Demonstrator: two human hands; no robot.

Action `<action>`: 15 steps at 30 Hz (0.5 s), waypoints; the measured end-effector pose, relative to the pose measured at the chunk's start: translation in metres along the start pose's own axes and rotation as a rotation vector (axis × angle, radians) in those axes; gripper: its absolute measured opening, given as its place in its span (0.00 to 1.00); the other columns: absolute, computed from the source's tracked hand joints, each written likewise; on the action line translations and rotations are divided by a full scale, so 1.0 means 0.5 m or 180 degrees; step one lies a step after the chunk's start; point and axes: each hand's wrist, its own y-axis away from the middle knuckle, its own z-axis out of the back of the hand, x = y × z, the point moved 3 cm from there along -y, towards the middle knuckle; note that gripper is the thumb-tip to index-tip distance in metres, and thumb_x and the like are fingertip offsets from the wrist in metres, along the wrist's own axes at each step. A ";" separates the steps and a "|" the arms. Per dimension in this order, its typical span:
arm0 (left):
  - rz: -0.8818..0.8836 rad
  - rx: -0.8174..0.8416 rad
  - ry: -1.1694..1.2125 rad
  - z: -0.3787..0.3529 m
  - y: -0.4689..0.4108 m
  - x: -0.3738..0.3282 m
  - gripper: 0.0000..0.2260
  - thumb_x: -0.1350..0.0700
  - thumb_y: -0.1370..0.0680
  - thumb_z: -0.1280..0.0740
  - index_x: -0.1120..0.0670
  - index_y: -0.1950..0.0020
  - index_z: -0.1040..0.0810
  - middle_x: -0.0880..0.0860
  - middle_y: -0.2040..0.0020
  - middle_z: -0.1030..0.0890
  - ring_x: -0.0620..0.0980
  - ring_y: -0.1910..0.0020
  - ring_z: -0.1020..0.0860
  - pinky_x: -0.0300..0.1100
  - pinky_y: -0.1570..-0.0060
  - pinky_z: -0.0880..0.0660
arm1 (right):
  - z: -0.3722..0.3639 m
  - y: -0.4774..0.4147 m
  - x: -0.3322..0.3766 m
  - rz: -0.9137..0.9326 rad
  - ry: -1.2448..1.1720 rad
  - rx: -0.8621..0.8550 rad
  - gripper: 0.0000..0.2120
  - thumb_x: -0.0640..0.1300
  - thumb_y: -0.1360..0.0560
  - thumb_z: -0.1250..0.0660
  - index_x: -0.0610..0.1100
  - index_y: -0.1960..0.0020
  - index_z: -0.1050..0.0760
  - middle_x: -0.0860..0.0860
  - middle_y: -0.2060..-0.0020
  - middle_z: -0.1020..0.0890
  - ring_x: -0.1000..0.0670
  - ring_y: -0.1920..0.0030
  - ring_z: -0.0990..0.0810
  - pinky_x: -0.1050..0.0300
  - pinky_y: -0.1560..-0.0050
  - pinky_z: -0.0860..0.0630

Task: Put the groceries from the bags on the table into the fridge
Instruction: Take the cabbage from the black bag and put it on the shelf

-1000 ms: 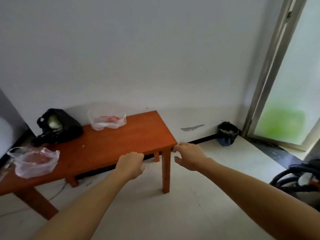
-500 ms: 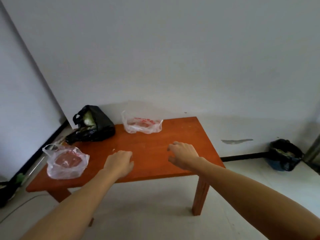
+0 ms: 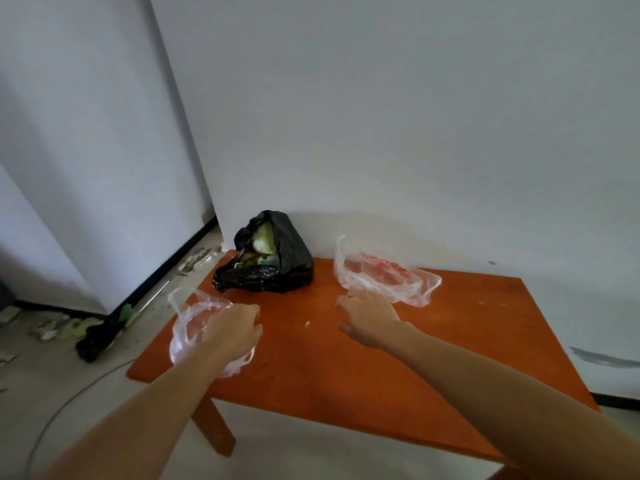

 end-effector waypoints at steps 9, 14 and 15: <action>0.0075 0.0040 0.0221 -0.014 -0.249 0.228 0.03 0.54 0.24 0.38 0.50 0.56 0.25 0.47 0.62 0.23 0.46 0.65 0.24 0.41 0.67 0.30 | -0.065 -0.317 0.092 -0.0026 -0.0166 0.0034 0.15 0.49 0.22 0.41 0.48 0.38 0.27 0.49 0.47 0.23 0.47 0.49 0.23 0.49 0.48 0.25; 0.0090 0.0047 0.0373 -0.045 -0.359 0.287 0.04 0.52 0.23 0.37 0.51 0.51 0.25 0.48 0.59 0.23 0.48 0.62 0.23 0.42 0.64 0.26 | -0.094 -0.443 0.107 -0.0003 -0.0063 0.0169 0.16 0.48 0.22 0.42 0.47 0.36 0.27 0.49 0.46 0.23 0.46 0.46 0.23 0.44 0.43 0.29; 0.0129 0.0022 0.0402 -0.054 -0.382 0.296 0.04 0.52 0.23 0.37 0.51 0.52 0.26 0.48 0.59 0.24 0.48 0.63 0.24 0.41 0.65 0.28 | -0.100 -0.469 0.107 0.0029 -0.0086 0.0169 0.16 0.48 0.22 0.42 0.47 0.36 0.27 0.49 0.45 0.23 0.46 0.45 0.23 0.46 0.45 0.28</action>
